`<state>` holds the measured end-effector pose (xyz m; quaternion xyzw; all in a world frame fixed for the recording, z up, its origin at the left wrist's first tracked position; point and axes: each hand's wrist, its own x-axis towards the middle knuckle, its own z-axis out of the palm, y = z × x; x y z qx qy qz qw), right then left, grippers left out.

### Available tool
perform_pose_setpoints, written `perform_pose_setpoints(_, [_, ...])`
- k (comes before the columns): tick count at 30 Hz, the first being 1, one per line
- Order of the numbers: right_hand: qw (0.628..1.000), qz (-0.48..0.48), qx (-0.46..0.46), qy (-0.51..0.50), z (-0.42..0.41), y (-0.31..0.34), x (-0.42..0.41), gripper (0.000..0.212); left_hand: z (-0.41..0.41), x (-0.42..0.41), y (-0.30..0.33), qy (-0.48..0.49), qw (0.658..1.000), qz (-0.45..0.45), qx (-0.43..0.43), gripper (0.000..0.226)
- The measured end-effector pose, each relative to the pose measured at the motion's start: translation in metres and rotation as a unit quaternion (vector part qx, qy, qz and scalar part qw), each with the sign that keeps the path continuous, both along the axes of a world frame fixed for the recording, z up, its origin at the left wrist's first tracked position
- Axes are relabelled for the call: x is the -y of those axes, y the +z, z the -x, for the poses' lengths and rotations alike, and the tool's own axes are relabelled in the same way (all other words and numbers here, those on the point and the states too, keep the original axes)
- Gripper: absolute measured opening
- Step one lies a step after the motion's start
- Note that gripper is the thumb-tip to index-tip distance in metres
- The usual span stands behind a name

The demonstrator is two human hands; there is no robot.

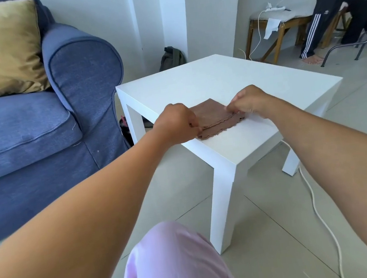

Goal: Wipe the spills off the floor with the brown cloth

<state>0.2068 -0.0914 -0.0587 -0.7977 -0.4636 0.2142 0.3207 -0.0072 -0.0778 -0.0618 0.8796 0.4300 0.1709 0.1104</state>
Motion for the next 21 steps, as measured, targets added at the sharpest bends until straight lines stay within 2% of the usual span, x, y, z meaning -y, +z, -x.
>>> perform_pose_setpoints(3, [1.000, -0.015, -0.006, -0.010, 0.004, 0.005, 0.006, 0.023, -0.007, 0.009, 0.005, 0.029, 0.998, -0.027, -0.040, 0.027])
perform_pose_setpoints(8, [0.998, -0.048, 0.001, -0.041, 0.008, 0.017, 0.012, 0.010, -0.010, 0.020, 0.014, 0.030, 0.999, -0.017, -0.013, 0.027])
perform_pose_setpoints(12, [0.998, -0.003, 0.037, -0.045, 0.010, 0.013, 0.016, 0.025, -0.008, 0.025, 0.011, 0.035, 0.999, 0.019, -0.033, 0.023])
perform_pose_setpoints(17, [0.994, 0.047, 0.071, -0.067, 0.017, 0.002, 0.021, 0.021, -0.002, 0.029, 0.003, 0.022, 0.998, 0.049, -0.018, 0.028])
perform_pose_setpoints(20, [0.987, 0.039, 0.128, -0.092, 0.030, 0.004, 0.014, 0.036, 0.014, 0.023, 0.003, 0.016, 0.999, 0.040, -0.024, 0.026])
perform_pose_setpoints(21, [0.984, 0.023, 0.155, -0.089, 0.037, 0.008, 0.013, 0.037, 0.022, 0.022, 0.006, 0.021, 0.999, 0.042, -0.001, 0.028])
